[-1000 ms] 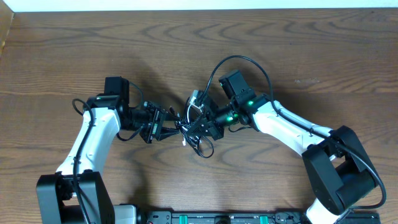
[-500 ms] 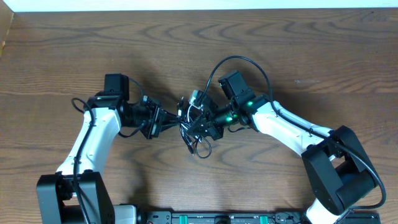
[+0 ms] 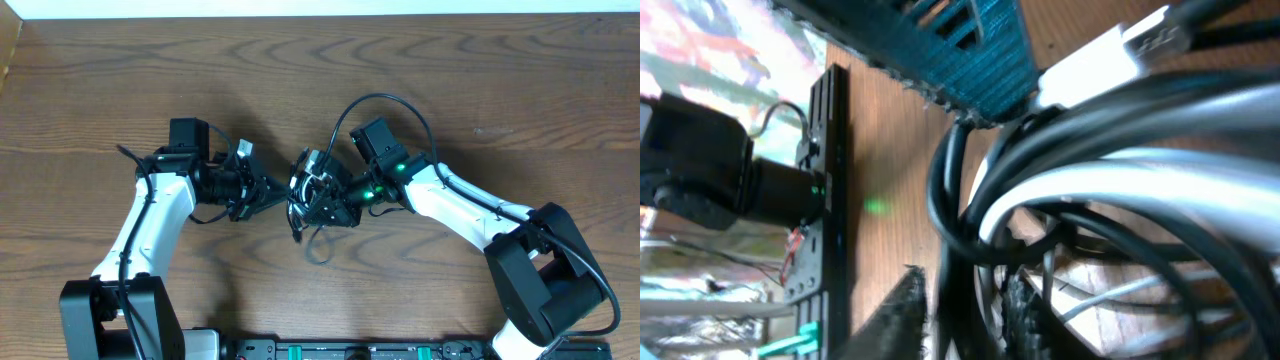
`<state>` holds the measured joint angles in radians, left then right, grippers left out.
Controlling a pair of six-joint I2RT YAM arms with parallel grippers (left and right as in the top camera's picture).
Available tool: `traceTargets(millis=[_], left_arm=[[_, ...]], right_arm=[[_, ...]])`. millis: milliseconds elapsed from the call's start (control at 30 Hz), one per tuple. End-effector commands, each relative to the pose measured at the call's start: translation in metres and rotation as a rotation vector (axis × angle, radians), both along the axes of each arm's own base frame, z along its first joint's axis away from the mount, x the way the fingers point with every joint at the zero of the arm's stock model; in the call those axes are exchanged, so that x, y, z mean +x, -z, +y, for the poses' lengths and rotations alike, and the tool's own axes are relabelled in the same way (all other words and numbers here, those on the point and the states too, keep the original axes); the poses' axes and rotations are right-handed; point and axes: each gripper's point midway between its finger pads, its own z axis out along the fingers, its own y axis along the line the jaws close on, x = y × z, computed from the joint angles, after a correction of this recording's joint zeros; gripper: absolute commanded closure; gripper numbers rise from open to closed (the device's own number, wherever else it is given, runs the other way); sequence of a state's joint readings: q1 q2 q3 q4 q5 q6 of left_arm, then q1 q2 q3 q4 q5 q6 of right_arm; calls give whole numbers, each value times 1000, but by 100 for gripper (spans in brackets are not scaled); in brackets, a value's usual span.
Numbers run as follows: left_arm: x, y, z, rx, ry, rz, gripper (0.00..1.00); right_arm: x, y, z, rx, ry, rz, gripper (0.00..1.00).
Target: Untangle cables
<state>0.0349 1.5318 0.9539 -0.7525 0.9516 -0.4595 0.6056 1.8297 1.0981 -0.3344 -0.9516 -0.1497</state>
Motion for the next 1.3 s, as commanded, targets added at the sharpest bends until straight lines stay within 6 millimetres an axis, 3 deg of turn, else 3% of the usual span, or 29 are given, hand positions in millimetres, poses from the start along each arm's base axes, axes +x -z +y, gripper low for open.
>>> traceTargets(millis=[0,100,200,300,533,633,767,1267], left_arm=[[-3,16,14,119,63,-59,93],[-3,16,14,119,51,-45,92],[-5,16,14,113,23,-4,93],[-10,16,14,103,-30,83,93],[-27,15,11,60,-221,394,93],[-33,4,1,-27,-242,479,93],[-32,-15,-12,-157,-222,503,93],[-40,-17,-13,-169,-222,548,92]], right_arm=[[6,-26,2,36,24,-29,64],[8,-49,5,68,25,-72,51],[5,-76,4,106,24,-132,49],[1,-87,3,95,33,-182,51],[-4,-68,8,-73,40,-363,51],[-4,-60,11,-133,22,-469,51],[4,-51,11,-237,26,-620,49],[8,-39,8,-293,21,-660,50]])
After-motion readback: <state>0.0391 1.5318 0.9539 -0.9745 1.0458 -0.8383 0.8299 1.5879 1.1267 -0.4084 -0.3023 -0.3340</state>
